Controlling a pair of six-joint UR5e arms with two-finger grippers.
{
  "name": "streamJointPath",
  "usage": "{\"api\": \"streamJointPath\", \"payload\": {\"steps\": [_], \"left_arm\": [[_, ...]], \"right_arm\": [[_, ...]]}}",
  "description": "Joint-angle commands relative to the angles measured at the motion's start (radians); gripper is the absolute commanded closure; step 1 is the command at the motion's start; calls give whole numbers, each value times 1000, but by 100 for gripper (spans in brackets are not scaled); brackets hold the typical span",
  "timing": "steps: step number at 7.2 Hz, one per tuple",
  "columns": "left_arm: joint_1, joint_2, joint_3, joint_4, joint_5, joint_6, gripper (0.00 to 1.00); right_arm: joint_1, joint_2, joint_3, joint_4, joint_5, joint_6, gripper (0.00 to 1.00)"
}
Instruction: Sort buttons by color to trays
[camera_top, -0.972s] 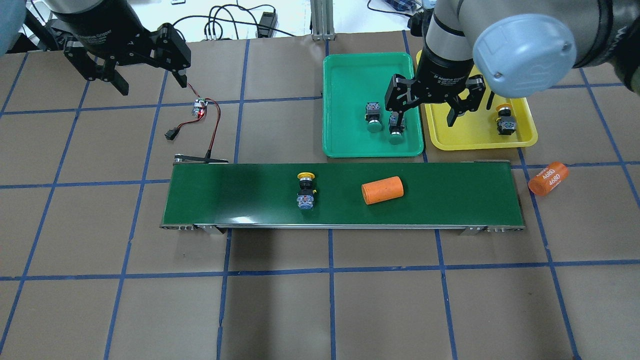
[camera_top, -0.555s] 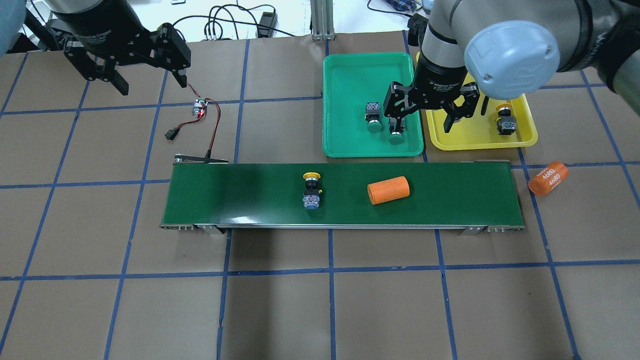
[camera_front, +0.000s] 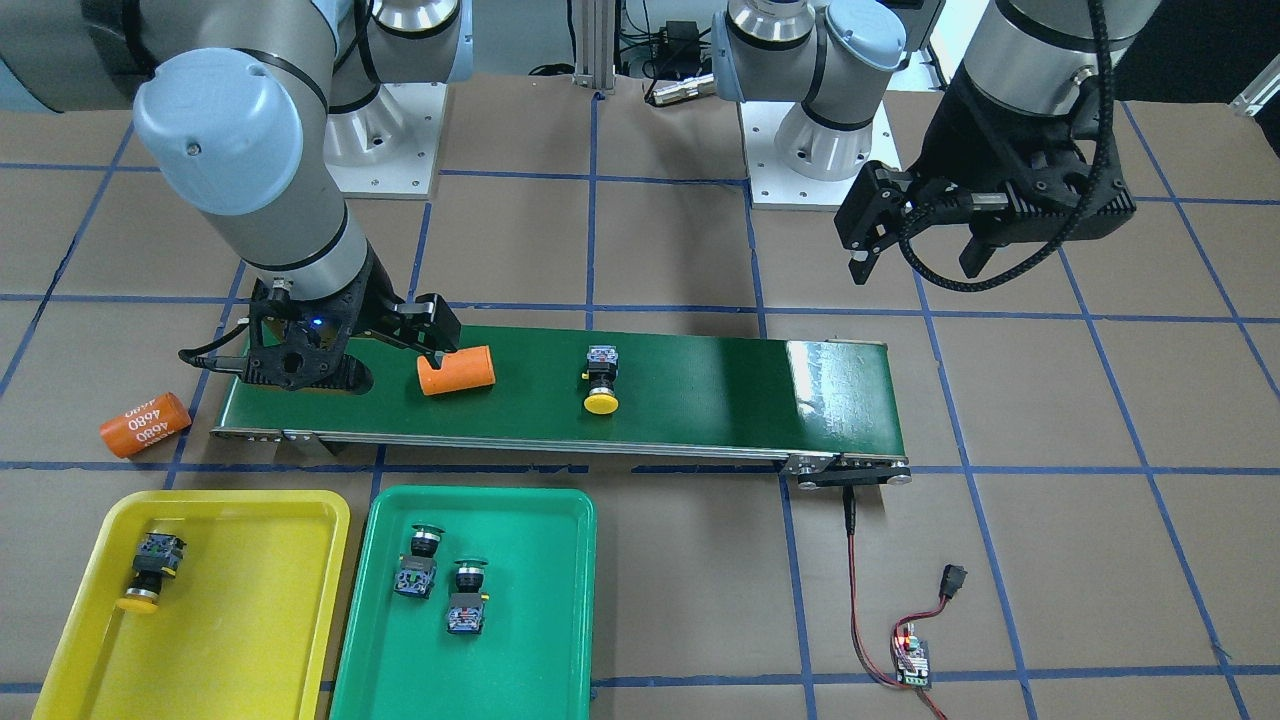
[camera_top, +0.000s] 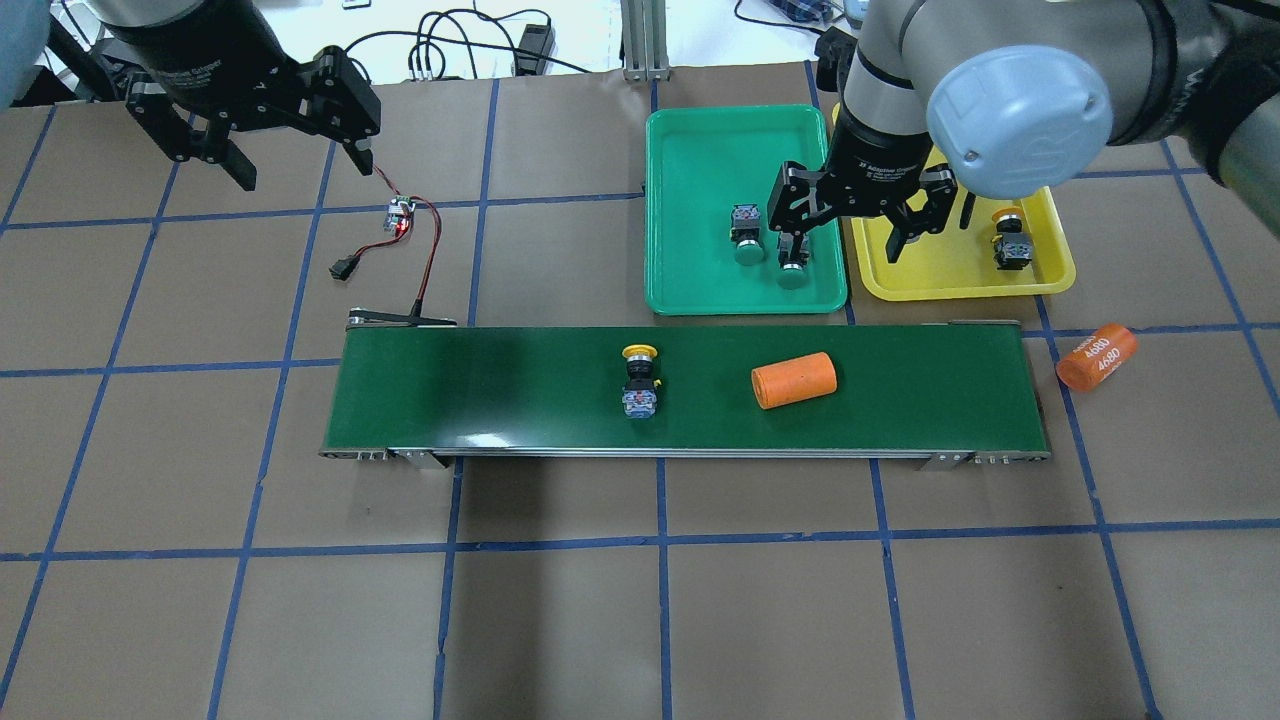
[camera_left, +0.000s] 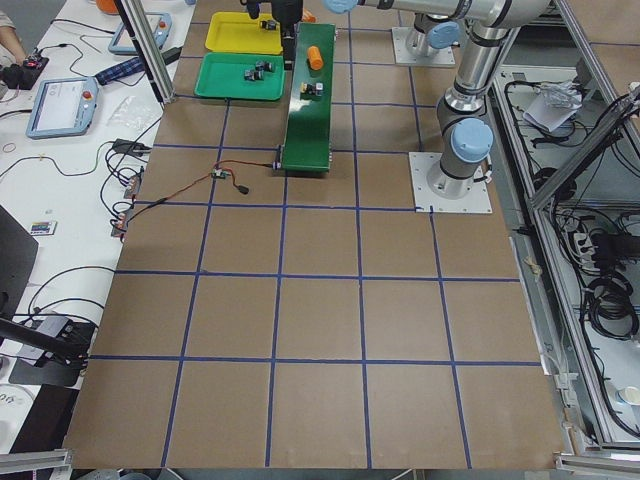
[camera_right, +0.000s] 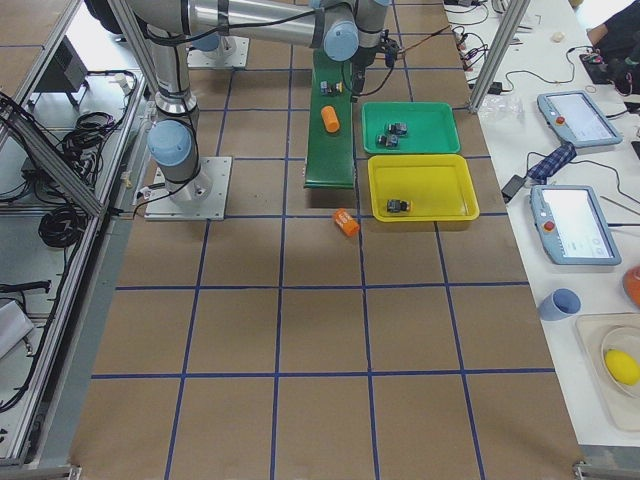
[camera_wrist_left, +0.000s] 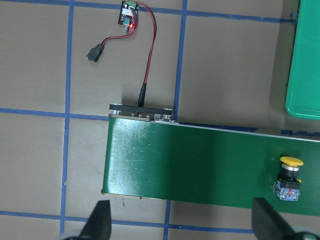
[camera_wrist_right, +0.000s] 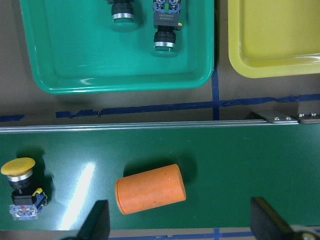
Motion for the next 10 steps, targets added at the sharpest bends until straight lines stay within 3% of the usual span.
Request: {"api": "streamJointPath", "payload": {"steps": [1,10], "left_arm": [[0,0,0,0,0,0,0],[0,-6,18,-3,0,0,0]], "right_arm": [[1,0,0,1,-5,-1,0],[3,0,0,1,-6,-7,0]]}}
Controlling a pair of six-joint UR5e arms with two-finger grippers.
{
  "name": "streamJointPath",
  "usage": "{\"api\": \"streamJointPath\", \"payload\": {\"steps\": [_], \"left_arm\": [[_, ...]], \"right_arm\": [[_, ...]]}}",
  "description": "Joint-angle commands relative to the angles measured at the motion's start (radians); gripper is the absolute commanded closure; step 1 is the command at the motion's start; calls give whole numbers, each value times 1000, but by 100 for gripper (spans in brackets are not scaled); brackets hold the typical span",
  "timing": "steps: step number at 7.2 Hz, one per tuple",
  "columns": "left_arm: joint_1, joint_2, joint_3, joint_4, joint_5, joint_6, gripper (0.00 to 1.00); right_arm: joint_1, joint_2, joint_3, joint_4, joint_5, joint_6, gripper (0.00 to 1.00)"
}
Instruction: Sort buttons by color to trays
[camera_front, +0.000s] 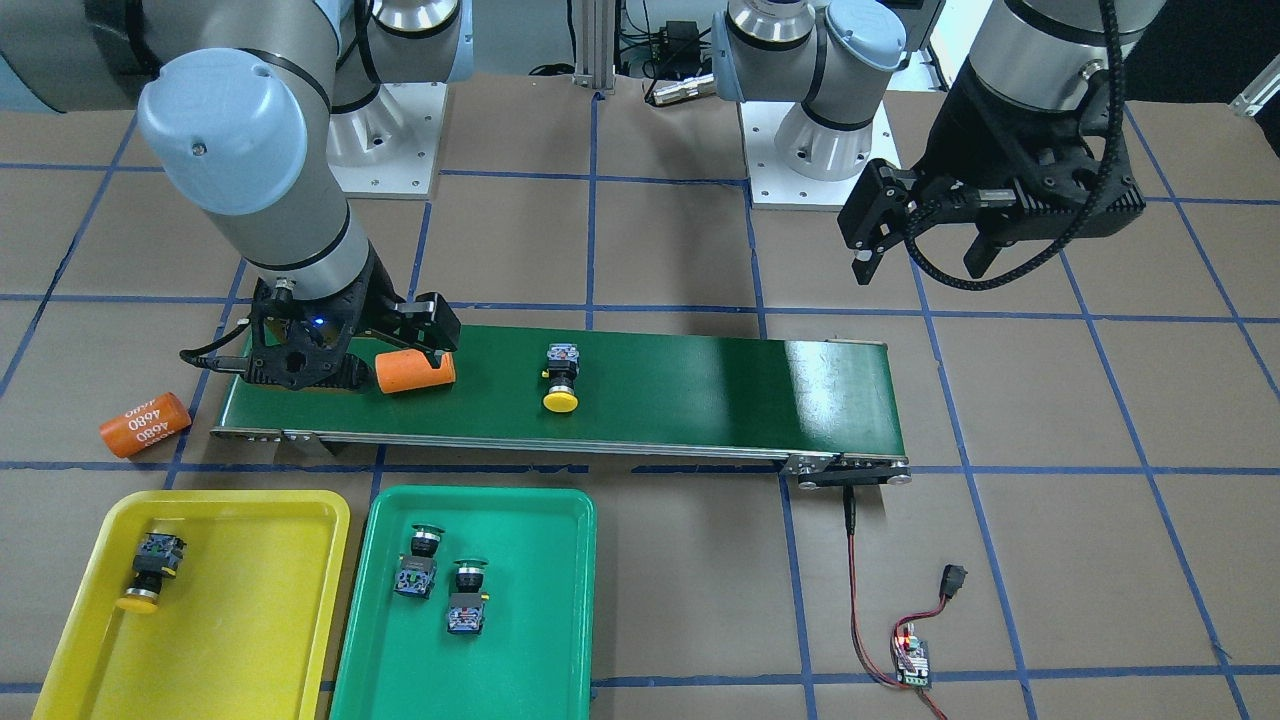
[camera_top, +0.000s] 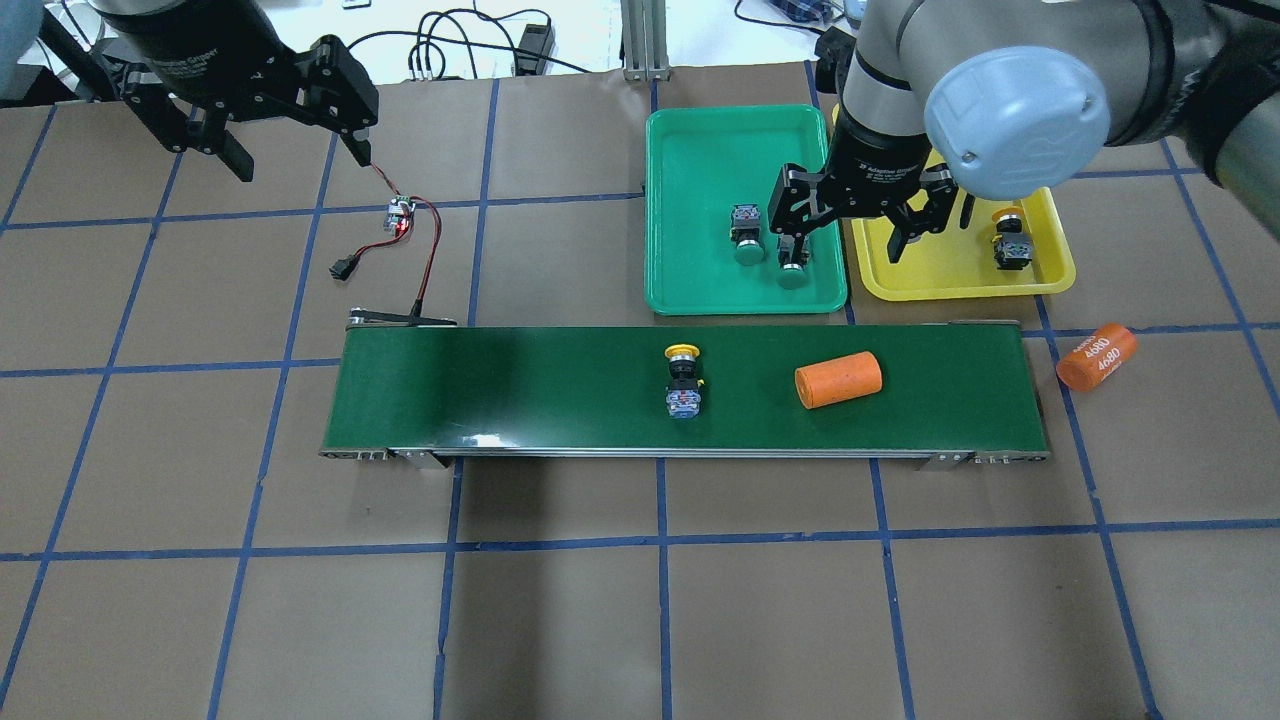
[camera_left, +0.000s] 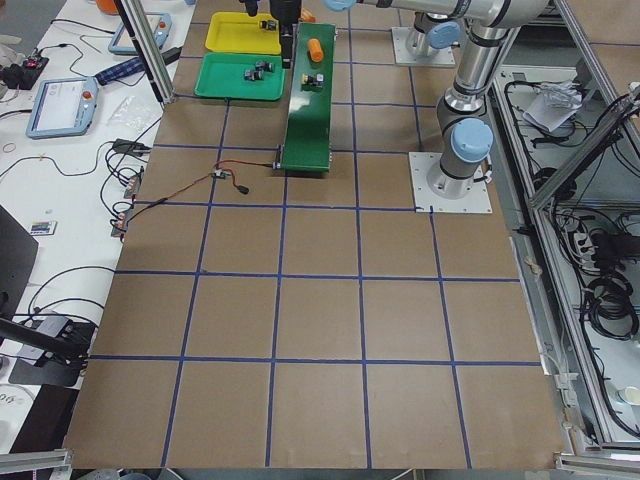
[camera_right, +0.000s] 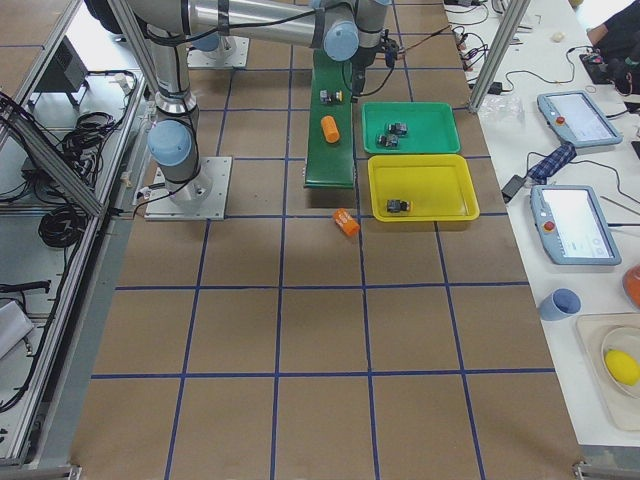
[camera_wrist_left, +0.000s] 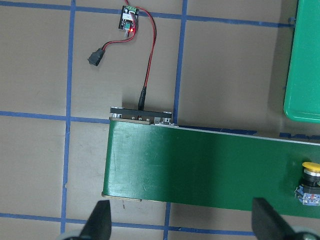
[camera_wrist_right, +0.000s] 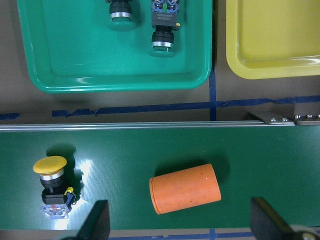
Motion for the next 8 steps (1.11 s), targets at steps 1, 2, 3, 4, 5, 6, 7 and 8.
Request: {"api": "streamJointPath", "payload": {"steps": [1,2,3,4,5,6,7,8], "left_arm": [[0,0,0,0,0,0,0],[0,0,0,0,0,0,0],[0,0,0,0,0,0,0],[0,0,0,0,0,0,0],[0,0,0,0,0,0,0],[0,0,0,0,0,0,0],[0,0,0,0,0,0,0],[0,0,2,0,0,0,0]], "right_arm": [[0,0,2,1,-1,0,0],[0,0,2,4,-1,-1,0],[0,0,2,5,-1,-1,0],[0,0,2,5,-1,-1,0],[0,0,5,9,-2,-1,0],[1,0,15,7,-1,8,0],[8,-1,18,1,1,14,0],[12,-3,24,1,15,14,0]]}}
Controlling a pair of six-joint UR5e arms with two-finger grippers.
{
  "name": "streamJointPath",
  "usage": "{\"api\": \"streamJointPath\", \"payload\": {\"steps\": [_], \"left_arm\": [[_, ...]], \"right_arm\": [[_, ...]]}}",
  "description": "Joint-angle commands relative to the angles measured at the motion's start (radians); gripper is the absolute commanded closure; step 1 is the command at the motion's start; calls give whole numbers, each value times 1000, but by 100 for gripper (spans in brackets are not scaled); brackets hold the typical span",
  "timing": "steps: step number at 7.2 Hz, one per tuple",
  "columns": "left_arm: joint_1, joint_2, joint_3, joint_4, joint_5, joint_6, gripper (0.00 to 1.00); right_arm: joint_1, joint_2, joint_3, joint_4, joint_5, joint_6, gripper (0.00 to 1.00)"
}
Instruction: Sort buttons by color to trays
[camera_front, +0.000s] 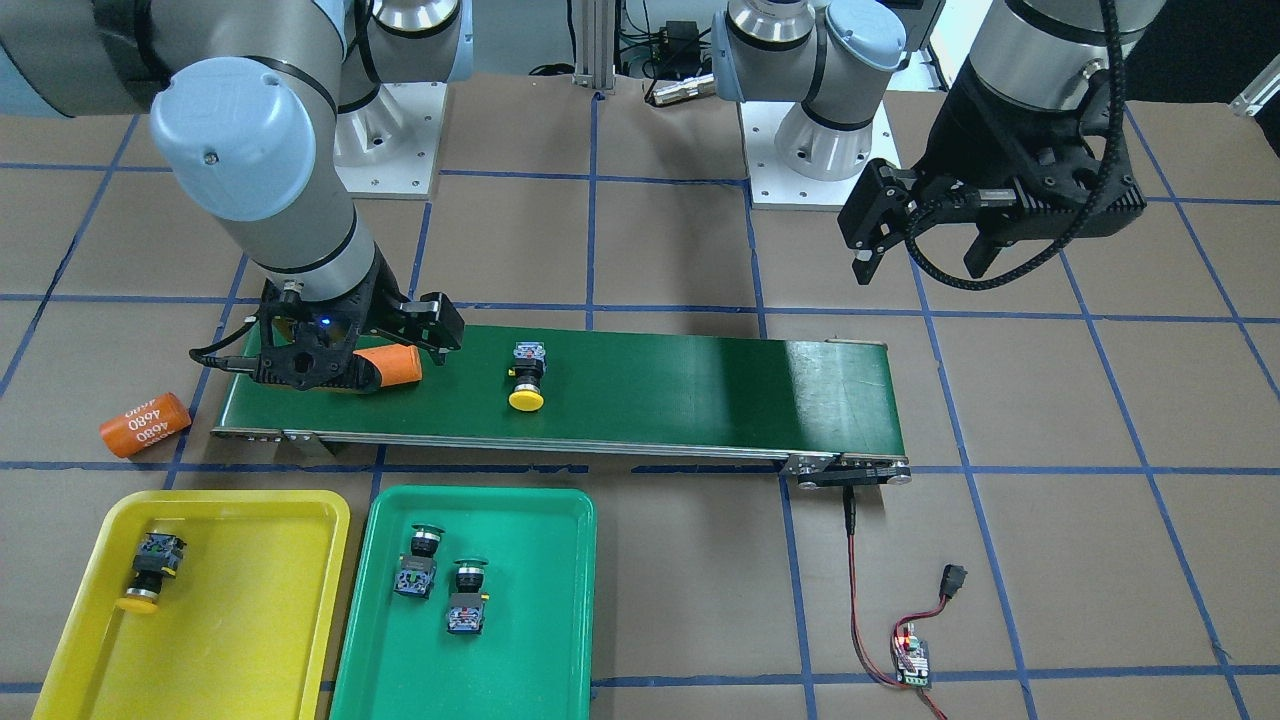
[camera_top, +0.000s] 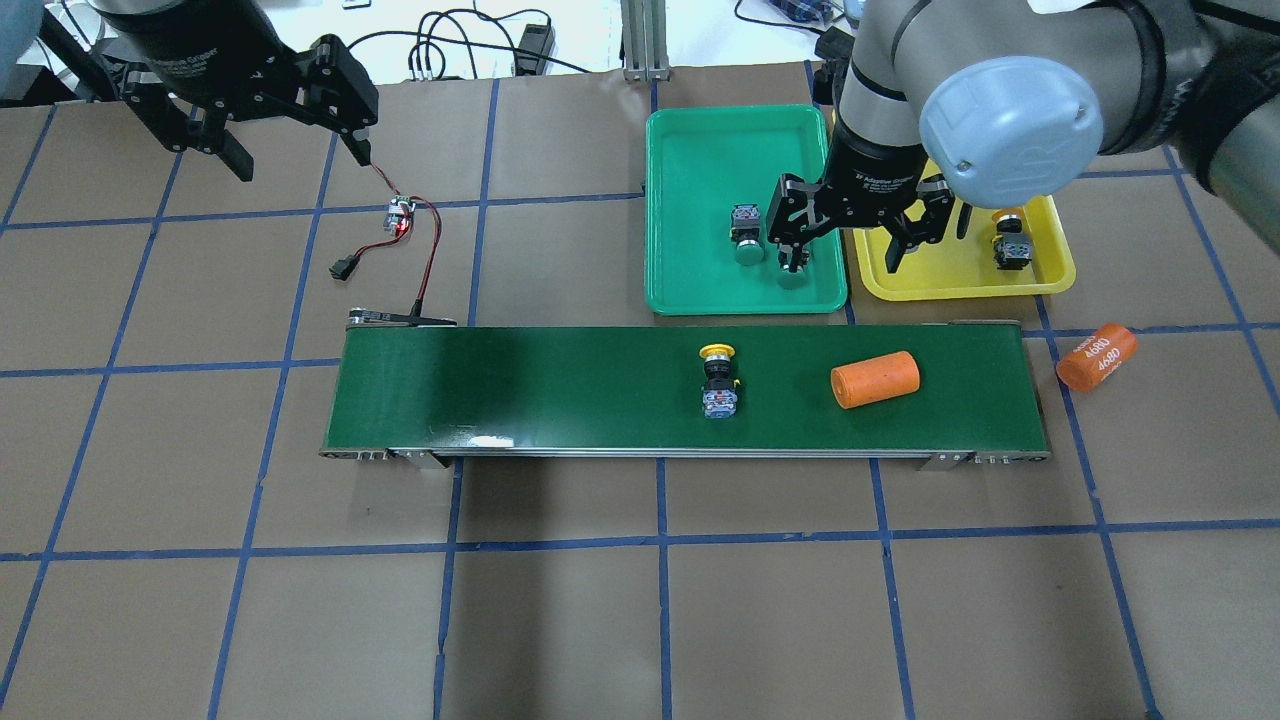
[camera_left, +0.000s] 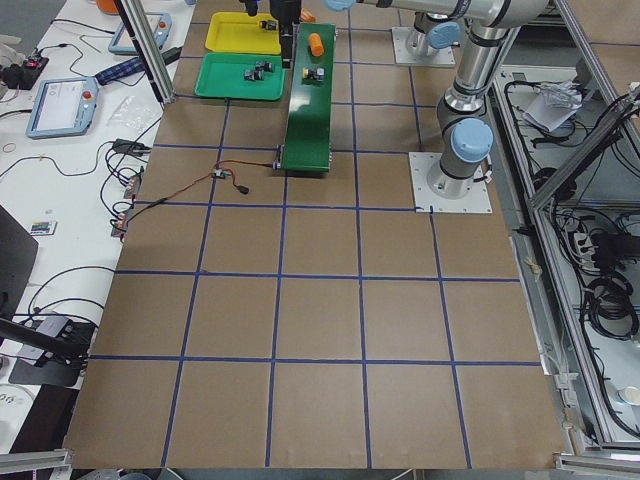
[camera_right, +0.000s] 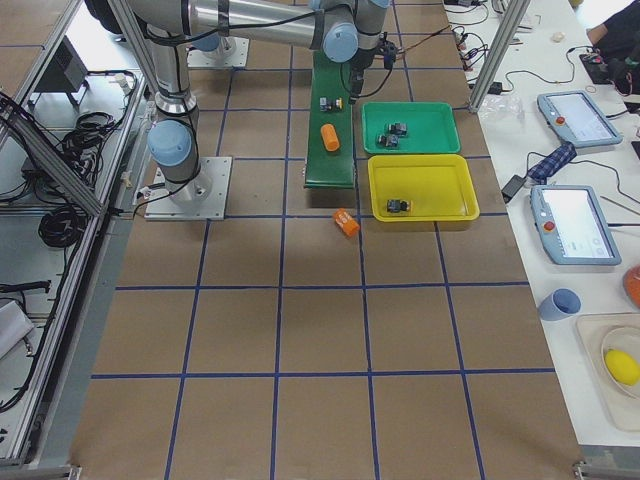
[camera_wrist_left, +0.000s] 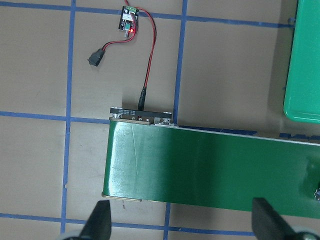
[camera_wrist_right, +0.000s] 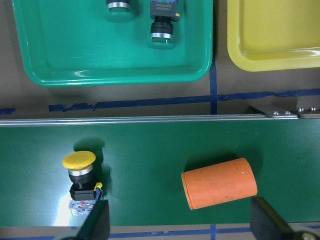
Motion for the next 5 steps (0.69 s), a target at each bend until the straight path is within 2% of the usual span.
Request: {"api": "streamJointPath", "payload": {"steps": [1,5], "left_arm": [[0,-3,-2,-2,0,0,0],[0,-3,0,-2,0,0,0]], "right_arm": [[6,0,12,-2,13,3,0],[61,46,42,-25,11,2,0]]}}
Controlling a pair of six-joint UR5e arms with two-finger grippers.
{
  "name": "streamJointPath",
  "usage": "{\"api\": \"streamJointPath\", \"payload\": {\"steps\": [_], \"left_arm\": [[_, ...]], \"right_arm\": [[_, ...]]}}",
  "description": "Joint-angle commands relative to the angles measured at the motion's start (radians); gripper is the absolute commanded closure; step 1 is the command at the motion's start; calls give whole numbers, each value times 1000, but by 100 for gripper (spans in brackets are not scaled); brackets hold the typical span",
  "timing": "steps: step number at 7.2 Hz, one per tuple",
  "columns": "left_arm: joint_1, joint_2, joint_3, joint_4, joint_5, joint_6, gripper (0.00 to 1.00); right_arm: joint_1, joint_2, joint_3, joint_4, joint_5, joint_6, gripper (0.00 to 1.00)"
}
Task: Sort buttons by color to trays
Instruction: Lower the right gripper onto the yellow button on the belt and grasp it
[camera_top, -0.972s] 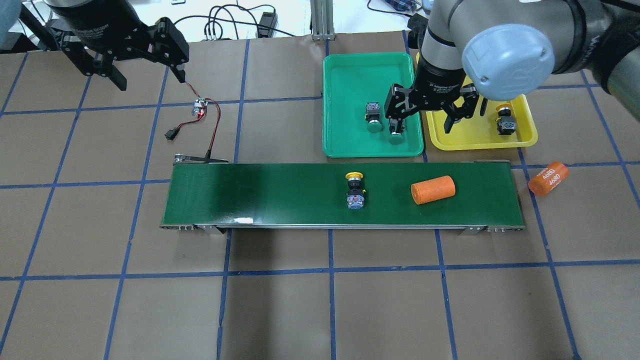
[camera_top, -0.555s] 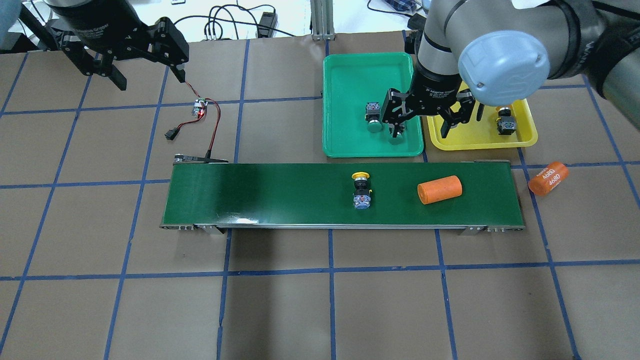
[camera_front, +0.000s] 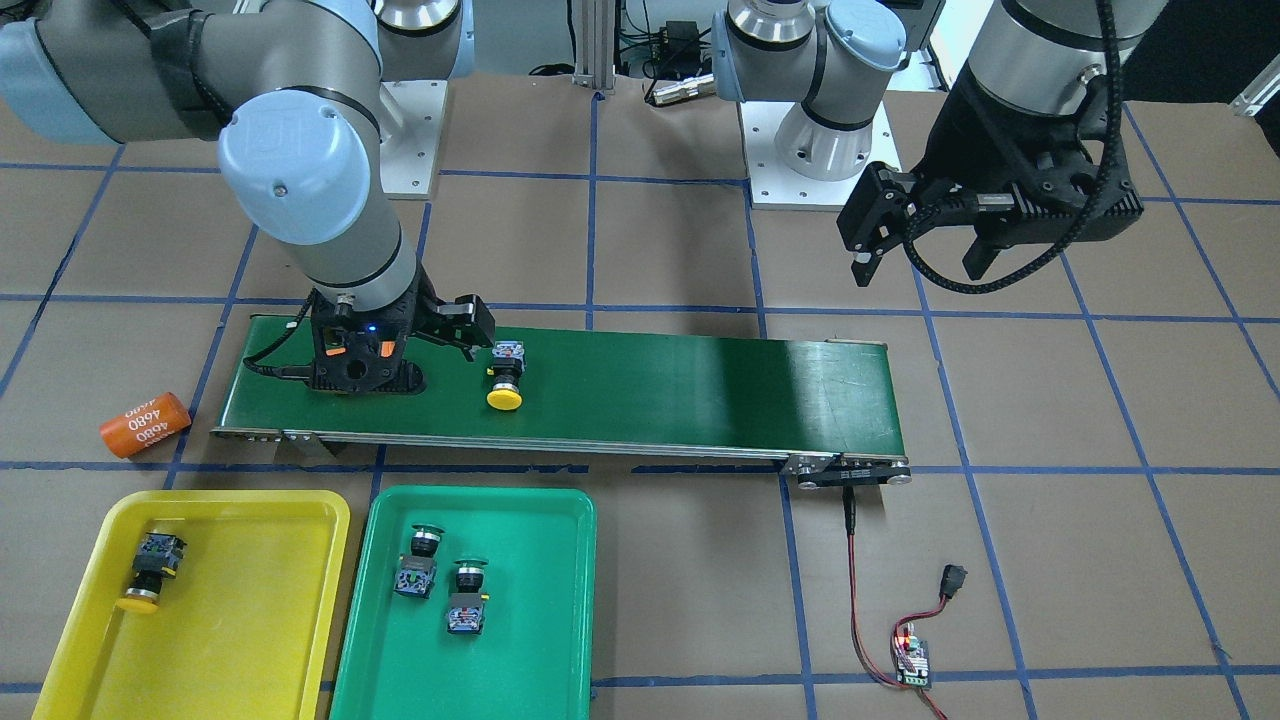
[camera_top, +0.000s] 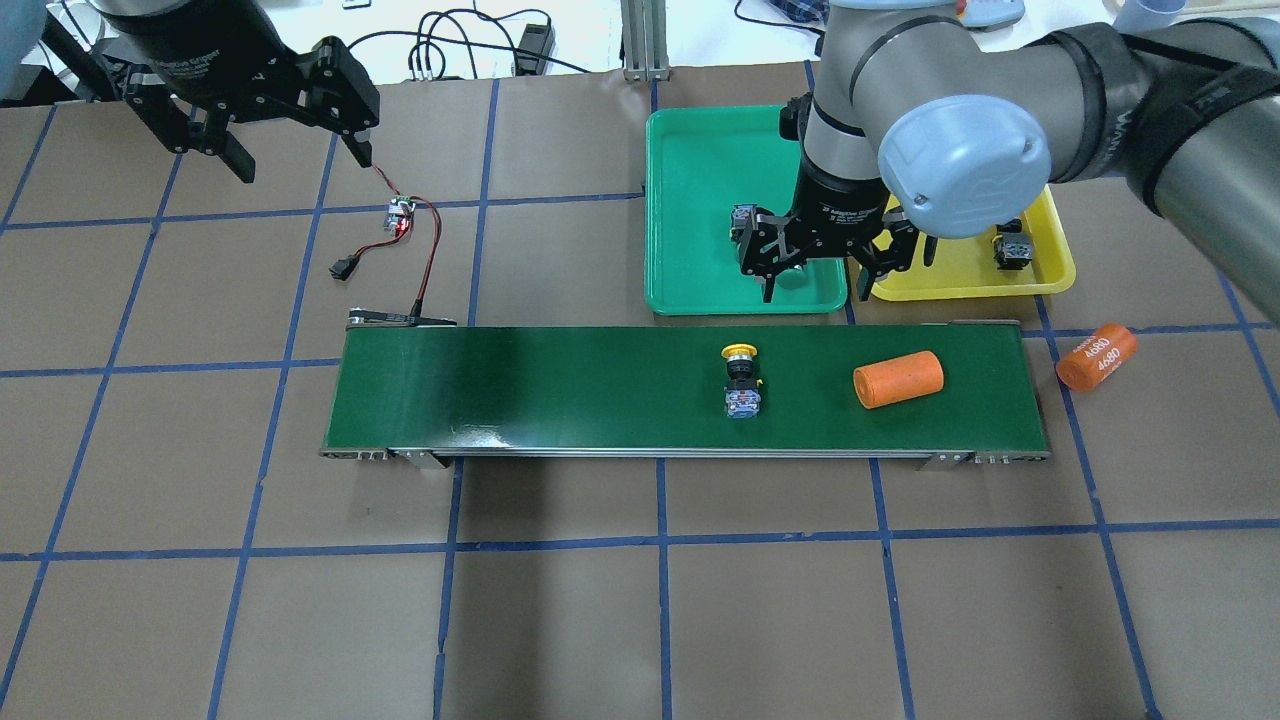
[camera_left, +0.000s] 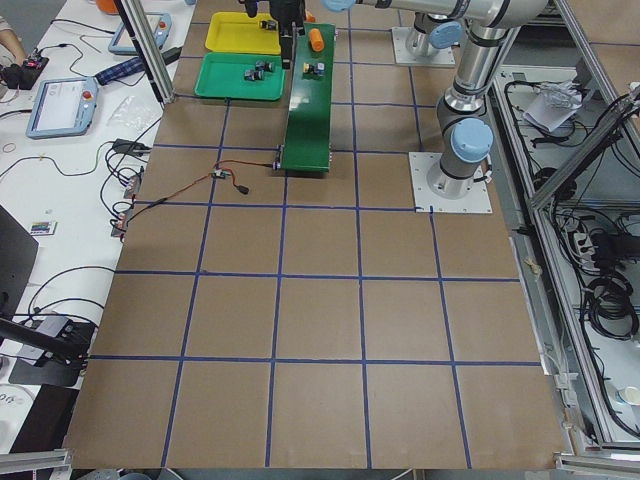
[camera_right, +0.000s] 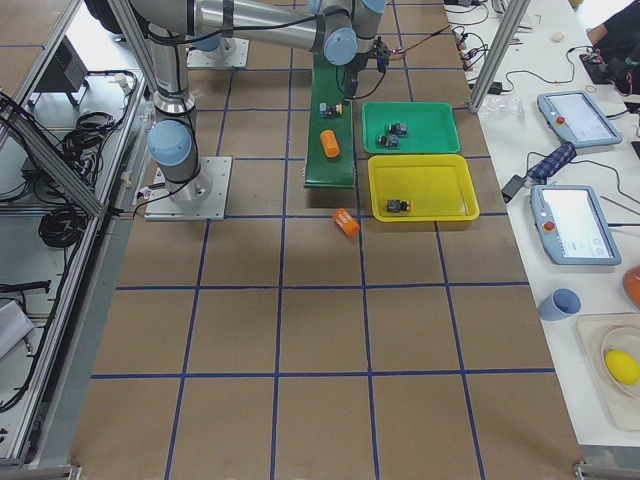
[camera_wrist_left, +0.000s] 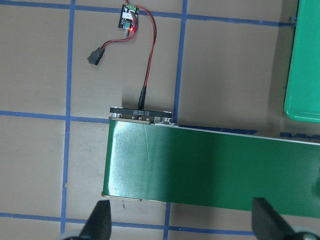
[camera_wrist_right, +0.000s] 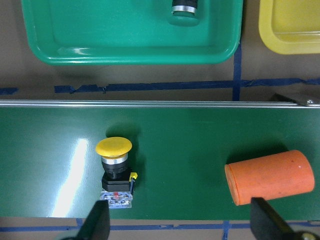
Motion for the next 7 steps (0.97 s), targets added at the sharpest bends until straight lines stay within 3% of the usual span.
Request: {"api": "streamJointPath", "payload": {"steps": [1,7], "left_arm": [[0,0,0,2,0,0,0],[0,0,0,0,0,0,0]], "right_arm": [[17,33,32,-12,10,1,0],[17,128,81,-22,12,-1,0]]}}
